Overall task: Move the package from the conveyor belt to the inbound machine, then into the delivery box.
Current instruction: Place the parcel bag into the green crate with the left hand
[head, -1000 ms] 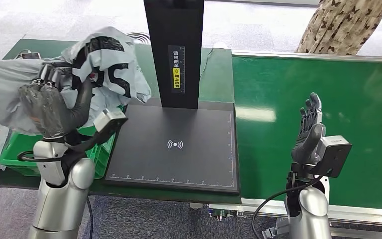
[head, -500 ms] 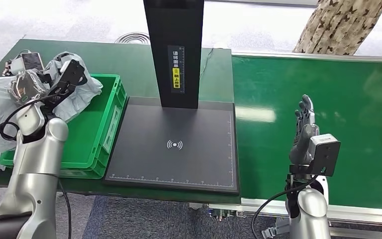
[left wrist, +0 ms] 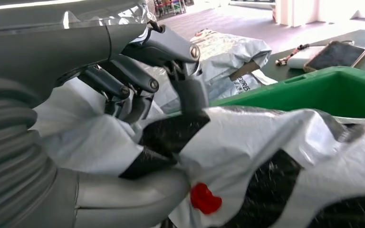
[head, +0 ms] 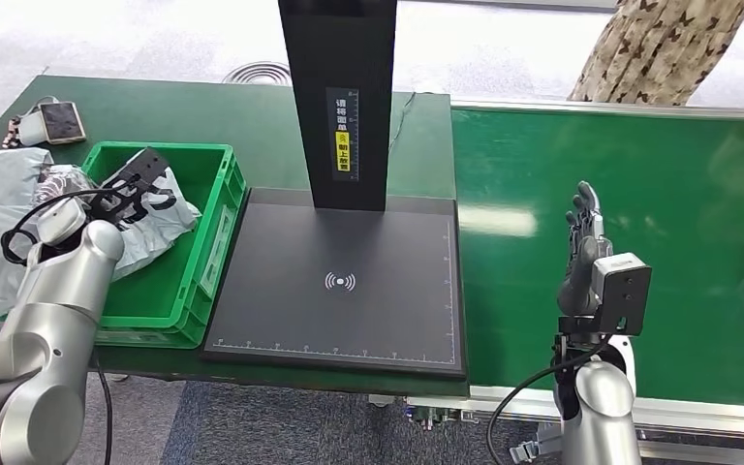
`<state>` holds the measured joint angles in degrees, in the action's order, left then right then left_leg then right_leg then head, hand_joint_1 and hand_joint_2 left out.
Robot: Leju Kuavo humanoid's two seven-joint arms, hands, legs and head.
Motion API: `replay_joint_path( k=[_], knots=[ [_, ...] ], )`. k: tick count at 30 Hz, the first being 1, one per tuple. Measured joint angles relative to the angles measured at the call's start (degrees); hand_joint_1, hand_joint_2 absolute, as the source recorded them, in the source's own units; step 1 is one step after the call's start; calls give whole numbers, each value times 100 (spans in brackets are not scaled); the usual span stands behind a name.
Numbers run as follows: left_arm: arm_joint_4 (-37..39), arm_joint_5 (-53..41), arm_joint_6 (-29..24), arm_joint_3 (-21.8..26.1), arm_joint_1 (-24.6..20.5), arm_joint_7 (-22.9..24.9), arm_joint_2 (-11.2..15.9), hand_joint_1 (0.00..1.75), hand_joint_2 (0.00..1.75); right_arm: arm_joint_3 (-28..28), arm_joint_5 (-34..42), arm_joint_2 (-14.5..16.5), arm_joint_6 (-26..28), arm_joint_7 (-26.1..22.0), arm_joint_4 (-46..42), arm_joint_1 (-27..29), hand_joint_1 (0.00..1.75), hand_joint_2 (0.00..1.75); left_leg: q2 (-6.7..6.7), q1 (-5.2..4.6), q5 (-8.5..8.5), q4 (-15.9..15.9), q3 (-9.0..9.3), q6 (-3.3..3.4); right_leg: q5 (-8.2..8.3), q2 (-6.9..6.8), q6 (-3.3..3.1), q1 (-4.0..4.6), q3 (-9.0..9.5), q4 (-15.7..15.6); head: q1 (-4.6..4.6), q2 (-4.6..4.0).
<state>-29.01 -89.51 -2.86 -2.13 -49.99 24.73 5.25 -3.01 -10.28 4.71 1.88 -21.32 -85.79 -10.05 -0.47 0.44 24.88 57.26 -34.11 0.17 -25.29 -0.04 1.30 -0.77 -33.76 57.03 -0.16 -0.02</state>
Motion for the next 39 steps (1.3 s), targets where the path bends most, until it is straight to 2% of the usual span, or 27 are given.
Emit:
replay_joint_path(
  k=[14,19,23,26,28,30,32,35,39],
  knots=[
    [344,-12,-20,95,-158,10,51,0,175,-7,-25,39,-2,32,34,-78,0,0,0,0,0,0,0,0,0,0,0,0,0,0,0,0],
    [356,13,-348,174,-159,-50,52,0,175,-7,-38,43,0,39,37,-74,0,0,0,0,0,0,1,0,0,0,0,0,0,0,0,0],
    [351,16,-732,292,-157,-156,52,0,0,-7,-63,43,-1,70,35,-77,0,0,0,0,0,0,1,0,0,0,0,0,0,0,0,0],
    [309,111,-1185,397,-152,-354,48,0,0,-7,-69,43,0,77,35,-81,0,0,0,0,0,1,1,0,0,0,0,0,-2,0,1,0],
    [164,584,-1775,521,-89,-898,3,0,0,-7,-69,43,29,80,26,-66,0,0,1,-1,0,1,1,0,0,1,0,-1,-4,0,-1,0],
    [-240,1573,-2455,688,152,-1889,-126,0,0,-7,-70,42,89,71,-12,-7,0,0,1,-3,2,1,2,0,-1,2,1,-4,-4,-1,-1,0],
    [-997,2819,-2876,775,634,-2928,-329,0,0,-5,-67,39,127,36,-72,91,0,0,4,-7,6,1,3,0,-3,5,1,-8,-3,-3,1,0],
    [-2392,4624,-2964,614,1587,-4056,-657,0,0,-3,-44,31,113,-38,-137,215,0,0,8,-9,14,1,2,3,-8,9,2,-9,-4,-7,1,0],
    [-3802,5573,-2977,79,2591,-4637,-955,0,0,-20,-49,30,49,-73,-142,243,0,0,8,-9,22,1,-1,9,-10,8,5,-10,-3,-11,1,0]
  ],
)
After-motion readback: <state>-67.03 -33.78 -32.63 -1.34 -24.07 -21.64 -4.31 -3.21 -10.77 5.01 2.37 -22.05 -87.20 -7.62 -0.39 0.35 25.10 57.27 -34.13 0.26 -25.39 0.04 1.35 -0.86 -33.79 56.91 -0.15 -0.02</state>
